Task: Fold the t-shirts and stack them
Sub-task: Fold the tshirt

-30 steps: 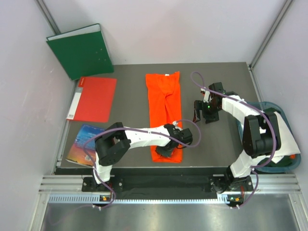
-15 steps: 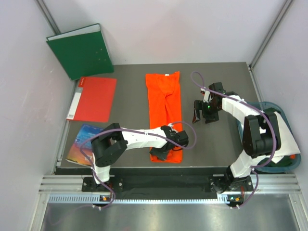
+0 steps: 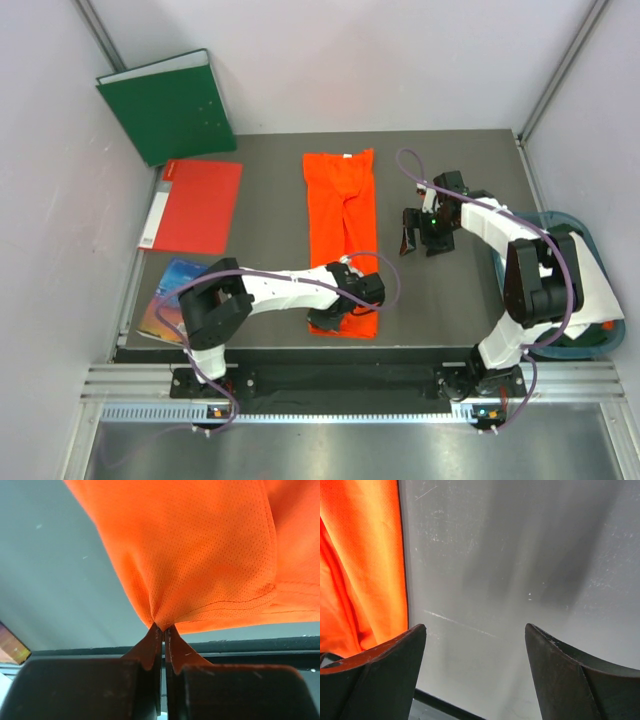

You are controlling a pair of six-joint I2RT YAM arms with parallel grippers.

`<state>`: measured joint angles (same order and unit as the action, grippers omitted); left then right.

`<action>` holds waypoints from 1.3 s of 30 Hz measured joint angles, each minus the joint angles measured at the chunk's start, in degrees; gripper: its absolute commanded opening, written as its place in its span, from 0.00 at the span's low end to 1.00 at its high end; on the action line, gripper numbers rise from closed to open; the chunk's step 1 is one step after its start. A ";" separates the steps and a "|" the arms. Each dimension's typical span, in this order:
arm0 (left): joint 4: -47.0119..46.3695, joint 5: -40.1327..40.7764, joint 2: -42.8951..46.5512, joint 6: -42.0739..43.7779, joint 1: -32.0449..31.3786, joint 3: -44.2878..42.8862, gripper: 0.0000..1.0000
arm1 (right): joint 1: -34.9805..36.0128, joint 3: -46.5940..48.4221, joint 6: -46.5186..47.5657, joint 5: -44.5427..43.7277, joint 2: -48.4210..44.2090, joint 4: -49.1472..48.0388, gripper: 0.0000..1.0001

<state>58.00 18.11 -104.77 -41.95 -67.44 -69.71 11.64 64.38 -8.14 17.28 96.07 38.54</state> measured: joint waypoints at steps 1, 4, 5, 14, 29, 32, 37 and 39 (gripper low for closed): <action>0.39 0.37 0.52 -0.46 0.00 0.13 0.00 | 0.00 0.00 0.00 0.02 0.00 0.00 0.80; 1.42 1.49 3.04 -2.16 0.00 0.92 0.00 | 0.04 -0.02 0.00 0.02 0.00 0.00 0.81; 1.88 1.88 4.00 -2.80 0.00 1.18 0.00 | 0.11 -0.02 0.00 0.00 0.00 0.02 0.81; 4.55 2.49 6.91 -7.10 -0.02 5.22 0.99 | 1.31 -3.87 -0.61 2.29 -4.26 0.33 1.00; -6.34 -2.01 38.56 -16.72 6.14 15.69 0.94 | 13.35 -30.77 -20.65 14.53 -26.64 -10.99 1.00; -11.06 -6.36 43.89 -17.70 14.29 24.83 0.93 | 17.09 -34.12 -26.38 15.34 -28.48 -14.56 1.00; -14.95 -12.48 38.07 -15.54 19.15 28.26 0.90 | 20.57 -34.82 -33.57 14.73 -29.94 -18.86 0.96; -15.74 -15.13 32.96 -13.75 19.19 26.43 0.90 | 21.49 -34.82 -35.52 13.97 -30.03 -19.74 0.91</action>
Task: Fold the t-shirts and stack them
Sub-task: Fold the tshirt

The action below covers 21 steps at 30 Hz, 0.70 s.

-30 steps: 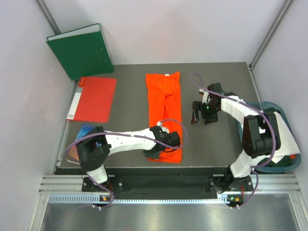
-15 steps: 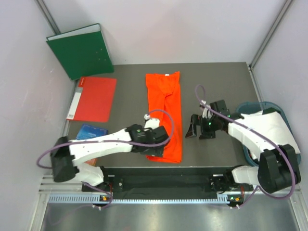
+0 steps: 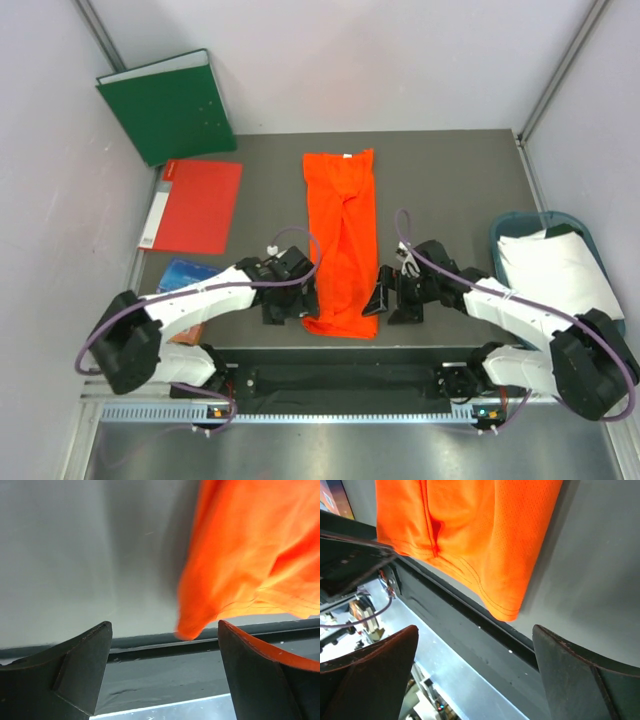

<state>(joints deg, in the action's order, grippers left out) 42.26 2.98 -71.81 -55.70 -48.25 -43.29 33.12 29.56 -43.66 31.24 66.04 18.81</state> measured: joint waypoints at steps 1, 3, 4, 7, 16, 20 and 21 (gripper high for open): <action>-0.74 -0.96 -2.38 0.72 0.02 -1.05 0.90 | 0.48 0.00 -0.74 -0.28 0.07 -0.26 0.90; -1.99 -2.43 -5.40 2.05 0.15 -2.64 0.88 | 1.38 0.00 -2.34 -0.92 0.50 -0.72 0.85; -2.69 -3.06 -6.29 2.62 0.28 -3.21 0.87 | 1.84 0.02 -3.08 -1.22 1.11 -1.07 0.84; -4.81 -4.94 -7.15 4.15 1.16 -4.11 0.82 | 3.26 0.13 -5.07 -1.79 5.03 -2.82 0.80; -7.67 -9.75 -12.26 7.67 2.19 -4.24 0.16 | 6.51 4.59 -6.95 -1.57 17.68 -4.31 0.21; -9.09 -14.01 -16.11 9.86 2.12 -4.37 0.21 | 7.19 7.52 -6.16 -2.05 21.42 -3.74 0.03; -9.18 -14.75 -17.40 10.54 2.01 -4.48 0.24 | 7.30 8.15 -5.86 -2.23 21.62 -3.26 0.02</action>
<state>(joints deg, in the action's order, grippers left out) 33.08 -11.77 -89.21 -45.17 -46.24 -47.77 40.42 37.71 -49.52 29.02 87.66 15.55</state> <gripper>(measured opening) 0.167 0.077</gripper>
